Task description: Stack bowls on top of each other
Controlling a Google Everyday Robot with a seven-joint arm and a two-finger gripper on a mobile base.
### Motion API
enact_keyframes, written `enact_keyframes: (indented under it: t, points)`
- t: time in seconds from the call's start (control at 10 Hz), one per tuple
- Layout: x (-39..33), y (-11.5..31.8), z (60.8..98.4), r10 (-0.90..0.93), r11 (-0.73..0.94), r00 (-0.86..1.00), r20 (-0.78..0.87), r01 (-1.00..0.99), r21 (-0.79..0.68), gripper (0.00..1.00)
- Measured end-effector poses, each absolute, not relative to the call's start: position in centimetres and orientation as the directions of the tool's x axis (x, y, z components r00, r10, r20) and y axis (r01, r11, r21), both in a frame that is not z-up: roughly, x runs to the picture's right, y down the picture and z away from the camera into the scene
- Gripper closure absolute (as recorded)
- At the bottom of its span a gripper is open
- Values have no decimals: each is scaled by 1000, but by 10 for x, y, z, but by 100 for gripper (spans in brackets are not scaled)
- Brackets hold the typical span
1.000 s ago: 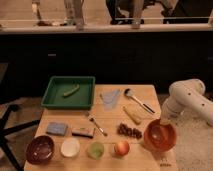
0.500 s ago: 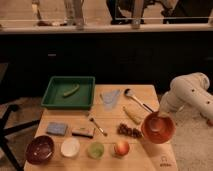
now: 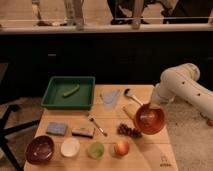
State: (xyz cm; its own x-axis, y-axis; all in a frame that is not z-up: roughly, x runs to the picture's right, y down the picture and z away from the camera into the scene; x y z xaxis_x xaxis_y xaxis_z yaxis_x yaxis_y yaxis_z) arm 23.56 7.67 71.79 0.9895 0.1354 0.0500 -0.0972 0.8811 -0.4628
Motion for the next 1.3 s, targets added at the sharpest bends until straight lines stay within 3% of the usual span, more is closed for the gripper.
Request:
enact_keyframes:
  t: [0.5,1.3]
  points:
    - [180,56,716,68,896,991,117,-9,-443,87]
    - [183,57,716,65,896,992,110,-10,-444,87]
